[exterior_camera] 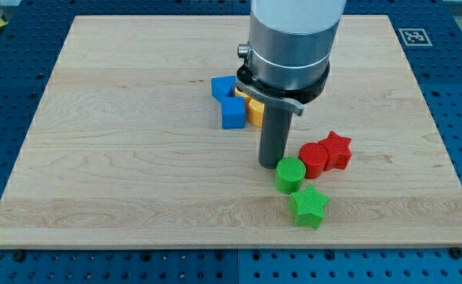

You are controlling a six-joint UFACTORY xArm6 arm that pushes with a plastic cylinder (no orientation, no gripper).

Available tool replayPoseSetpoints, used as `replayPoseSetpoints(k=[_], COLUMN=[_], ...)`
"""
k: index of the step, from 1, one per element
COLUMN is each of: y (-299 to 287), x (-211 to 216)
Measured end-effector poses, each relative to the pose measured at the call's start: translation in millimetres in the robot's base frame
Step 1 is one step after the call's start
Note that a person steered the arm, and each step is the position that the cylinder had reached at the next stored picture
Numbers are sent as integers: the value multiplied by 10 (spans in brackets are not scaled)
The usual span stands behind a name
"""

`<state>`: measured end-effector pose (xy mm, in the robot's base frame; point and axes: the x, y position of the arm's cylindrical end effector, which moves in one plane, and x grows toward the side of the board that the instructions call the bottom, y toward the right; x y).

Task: Push the yellow heart into the blue cube

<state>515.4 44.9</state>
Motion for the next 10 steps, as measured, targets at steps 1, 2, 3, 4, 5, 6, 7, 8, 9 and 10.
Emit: replayPoseSetpoints(k=[1, 2, 3, 4, 5, 6, 7, 8, 9, 10], y=[-16, 17, 11, -38, -230, -511, -652, -652, -652, -652], x=[-135, -162, -208, -592, -913, -1129, -1293, -1691, -1805, -1563])
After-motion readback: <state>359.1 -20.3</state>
